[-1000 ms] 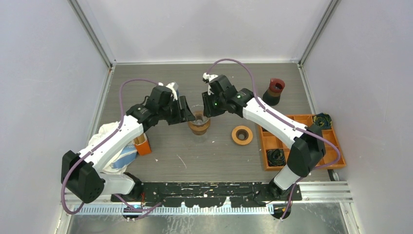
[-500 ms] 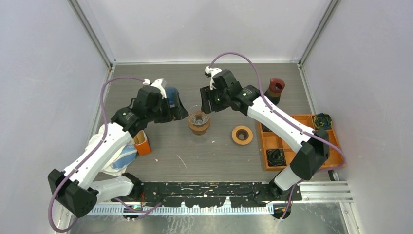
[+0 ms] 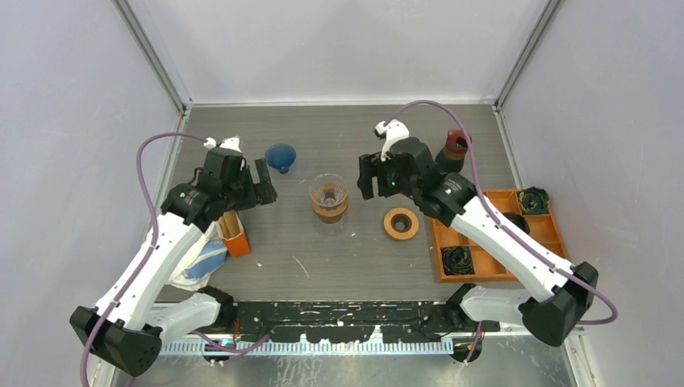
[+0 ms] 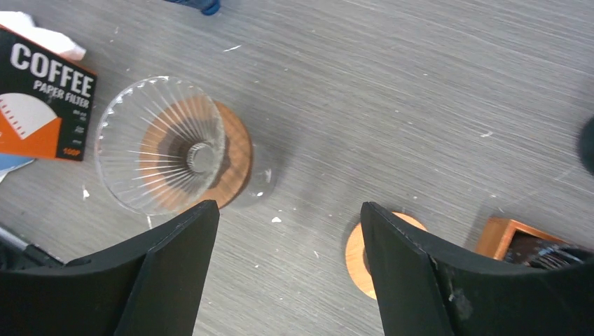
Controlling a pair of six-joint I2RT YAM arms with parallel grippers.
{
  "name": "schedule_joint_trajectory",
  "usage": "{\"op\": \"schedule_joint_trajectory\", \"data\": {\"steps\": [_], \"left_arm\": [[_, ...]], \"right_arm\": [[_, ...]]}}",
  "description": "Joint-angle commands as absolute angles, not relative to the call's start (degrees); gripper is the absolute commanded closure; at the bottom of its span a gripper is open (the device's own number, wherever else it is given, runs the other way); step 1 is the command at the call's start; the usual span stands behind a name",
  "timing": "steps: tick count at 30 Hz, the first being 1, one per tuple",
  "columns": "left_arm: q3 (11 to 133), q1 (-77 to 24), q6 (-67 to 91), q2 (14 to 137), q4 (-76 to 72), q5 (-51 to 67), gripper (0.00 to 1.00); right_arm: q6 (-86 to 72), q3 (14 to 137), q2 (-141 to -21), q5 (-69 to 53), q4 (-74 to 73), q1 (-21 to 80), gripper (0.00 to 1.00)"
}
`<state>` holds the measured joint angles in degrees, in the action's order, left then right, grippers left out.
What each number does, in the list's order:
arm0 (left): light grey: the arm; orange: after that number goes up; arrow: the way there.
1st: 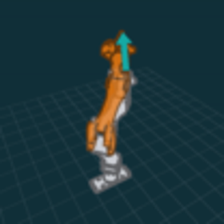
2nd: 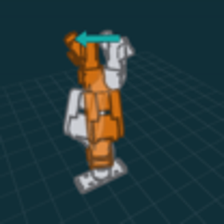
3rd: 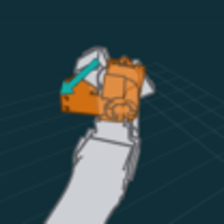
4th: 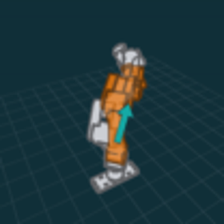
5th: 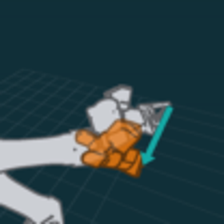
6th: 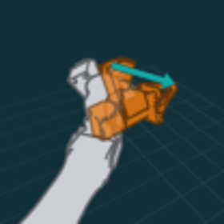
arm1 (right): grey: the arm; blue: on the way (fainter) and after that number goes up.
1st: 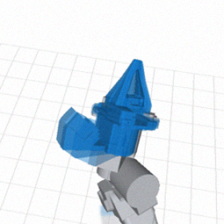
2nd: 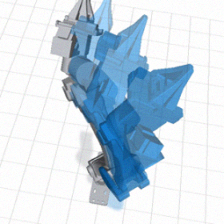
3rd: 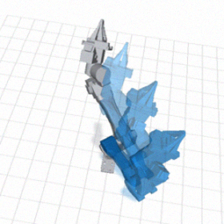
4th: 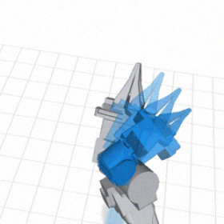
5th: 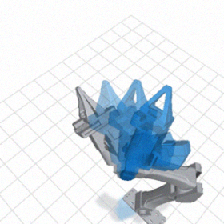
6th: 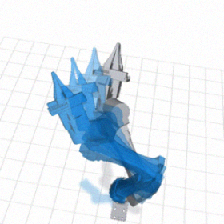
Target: Place the coffee filter in the dripper
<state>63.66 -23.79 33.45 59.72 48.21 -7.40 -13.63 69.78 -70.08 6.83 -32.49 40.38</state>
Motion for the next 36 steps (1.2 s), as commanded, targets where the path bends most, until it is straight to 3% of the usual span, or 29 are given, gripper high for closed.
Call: {"op": "schedule_joint_trajectory", "data": {"steps": [1,6,15,20,28,36], "left_arm": [[65.5,-21.8,31.0,57.8,53.1,-12.1,0.09],[64.4,-18.0,29.9,57.2,56.0,-13.7,0.12],[62.2,-13.7,29.8,58.2,57.6,-13.8,0.38],[61.2,-11.9,29.4,58.2,58.3,-15.4,0.47],[59.1,-10.1,29.0,59.4,57.7,-14.9,0.56],[57.9,-8.8,28.3,61.5,56.2,-14.7,0.61]], "right_arm": [[-11.4,66.2,-64.3,14.5,-26.2,40.2,0.19],[-9.9,60.2,-58.0,19.8,-22.4,40.1,0.15],[-9.7,54.8,-53.8,24.1,-19.4,40.1,0.13],[-9.9,54.1,-53.5,24.7,-19.0,40.1,0.08],[-9.9,53.4,-52.3,25.0,-18.4,40.0,0.0],[-9.7,53.0,-51.6,24.9,-18.4,40.1,0.0]]}}
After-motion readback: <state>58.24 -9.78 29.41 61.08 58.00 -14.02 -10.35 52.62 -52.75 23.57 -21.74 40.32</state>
